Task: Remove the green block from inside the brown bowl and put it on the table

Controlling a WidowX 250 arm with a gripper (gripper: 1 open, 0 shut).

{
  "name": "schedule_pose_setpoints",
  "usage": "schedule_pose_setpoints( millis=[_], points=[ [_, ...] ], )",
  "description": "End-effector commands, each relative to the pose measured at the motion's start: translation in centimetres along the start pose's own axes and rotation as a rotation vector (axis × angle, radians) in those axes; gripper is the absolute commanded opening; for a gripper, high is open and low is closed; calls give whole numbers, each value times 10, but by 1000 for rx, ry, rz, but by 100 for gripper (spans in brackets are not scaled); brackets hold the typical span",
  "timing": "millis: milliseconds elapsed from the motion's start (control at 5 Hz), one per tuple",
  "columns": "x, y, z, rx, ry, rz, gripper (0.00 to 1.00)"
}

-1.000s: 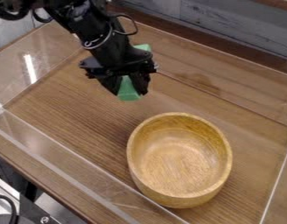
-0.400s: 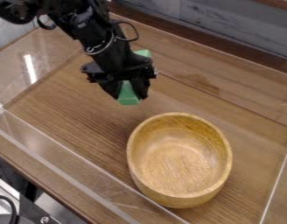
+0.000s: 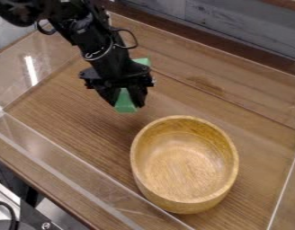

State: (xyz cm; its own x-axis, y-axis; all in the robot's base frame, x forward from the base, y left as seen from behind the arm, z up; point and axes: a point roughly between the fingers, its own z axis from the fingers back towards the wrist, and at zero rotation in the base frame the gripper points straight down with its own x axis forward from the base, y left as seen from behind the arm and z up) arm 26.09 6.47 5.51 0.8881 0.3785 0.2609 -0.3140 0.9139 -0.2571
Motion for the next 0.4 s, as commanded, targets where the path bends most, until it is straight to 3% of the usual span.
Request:
schedule_pose_setpoints(
  millis=[0, 200],
  points=[
    [13, 4, 7, 16, -26, -18, 0],
    [11, 7, 5, 27, 0, -19, 0]
  ],
)
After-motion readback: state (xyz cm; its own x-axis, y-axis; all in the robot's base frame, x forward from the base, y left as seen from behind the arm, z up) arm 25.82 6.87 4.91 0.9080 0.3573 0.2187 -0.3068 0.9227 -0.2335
